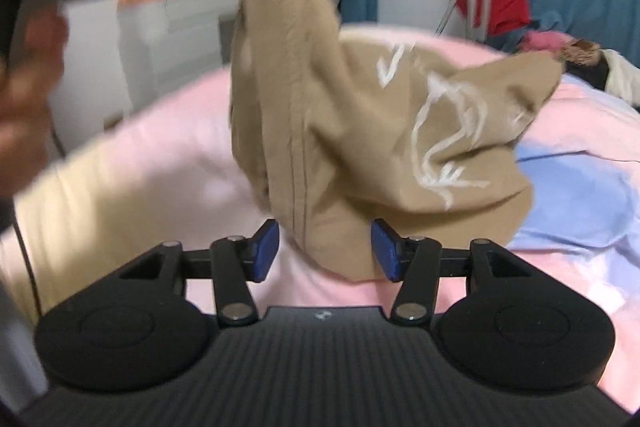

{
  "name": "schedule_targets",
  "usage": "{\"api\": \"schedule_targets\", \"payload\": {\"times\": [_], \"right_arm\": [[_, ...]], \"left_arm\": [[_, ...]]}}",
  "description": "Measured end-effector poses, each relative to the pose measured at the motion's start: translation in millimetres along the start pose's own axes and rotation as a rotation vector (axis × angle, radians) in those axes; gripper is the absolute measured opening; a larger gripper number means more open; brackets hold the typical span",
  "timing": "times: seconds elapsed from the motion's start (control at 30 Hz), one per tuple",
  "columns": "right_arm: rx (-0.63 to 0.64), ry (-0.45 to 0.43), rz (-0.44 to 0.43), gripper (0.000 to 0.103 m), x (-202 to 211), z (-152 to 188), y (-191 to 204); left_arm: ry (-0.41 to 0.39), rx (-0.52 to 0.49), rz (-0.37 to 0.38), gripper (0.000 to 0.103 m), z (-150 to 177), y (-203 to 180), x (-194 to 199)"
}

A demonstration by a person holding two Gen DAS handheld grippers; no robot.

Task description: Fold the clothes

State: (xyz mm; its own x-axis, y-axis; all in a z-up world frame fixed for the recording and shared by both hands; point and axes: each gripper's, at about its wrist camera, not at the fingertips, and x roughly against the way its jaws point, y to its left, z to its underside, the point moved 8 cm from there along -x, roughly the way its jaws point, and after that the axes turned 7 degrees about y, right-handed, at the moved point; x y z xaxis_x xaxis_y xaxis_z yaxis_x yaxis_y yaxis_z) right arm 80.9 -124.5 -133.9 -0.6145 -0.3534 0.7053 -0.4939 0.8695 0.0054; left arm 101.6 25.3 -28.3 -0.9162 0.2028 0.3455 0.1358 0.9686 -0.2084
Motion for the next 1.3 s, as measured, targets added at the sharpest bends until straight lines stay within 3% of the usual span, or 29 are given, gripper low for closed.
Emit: {"api": "schedule_targets", "payload": {"times": [0.07,0.1,0.13,0.2,0.33,0.47,0.57,0.7,0.77,0.83,0.9,1.07,1.3], "right_arm": [[0.017,0.039,0.007,0.049,-13.1,1.4,0.5],[0.031,0.044,0.012,0.031,-14.5,1.9,3.7],[0.044,0.041,0.016,0.023,-12.3,1.5,3.3],[0.025,0.015,0.023,0.017,2.4,0.9,-0.1],[-0.078,-0.057,0.104,0.017,29.1,-3.4,-37.2],[-0.229,-0.06,0.204,0.017,37.0,-1.9,-90.1],[-0.353,-0.068,0.174,0.017,38.2,2.8,-110.6],[-0.394,-0.148,0.027,0.02,45.3,-5.0,-92.8],[-0.389,-0.199,-0.04,0.03,50.7,-12.6,-75.5],[-0.387,-0.245,-0.096,0.068,56.4,-17.9,-61.7],[-0.381,-0.281,-0.14,0.079,61.5,-21.6,-48.6],[-0.406,-0.19,-0.009,0.077,28.9,-17.0,-47.0],[-0.732,-0.033,-0.037,0.077,-8.0,14.5,-82.4]], "left_arm": [[0.026,0.001,-0.018,0.014,6.4,7.4,-11.0],[0.041,-0.001,-0.027,0.014,9.4,10.9,-16.4],[0.057,-0.004,-0.037,0.014,11.8,14.0,-20.9],[0.089,-0.013,-0.06,0.014,19.2,17.8,-25.6],[0.155,-0.023,-0.065,0.014,32.5,17.4,-33.4],[0.22,-0.033,-0.07,0.014,45.8,17.1,-40.9],[0.269,-0.041,-0.073,0.014,55.7,17.0,-46.2],[0.269,-0.04,-0.089,0.014,61.2,15.6,-40.8],[0.254,-0.034,-0.093,0.014,57.2,11.1,-37.2],[0.232,-0.027,-0.093,0.014,53.3,9.0,-31.0],[0.201,-0.014,-0.084,0.014,48.2,7.9,-24.1],[0.063,0.041,-0.034,0.005,25.8,3.8,-1.2],[-0.103,0.066,-0.009,0.0,0.1,-0.9,32.7]]}}
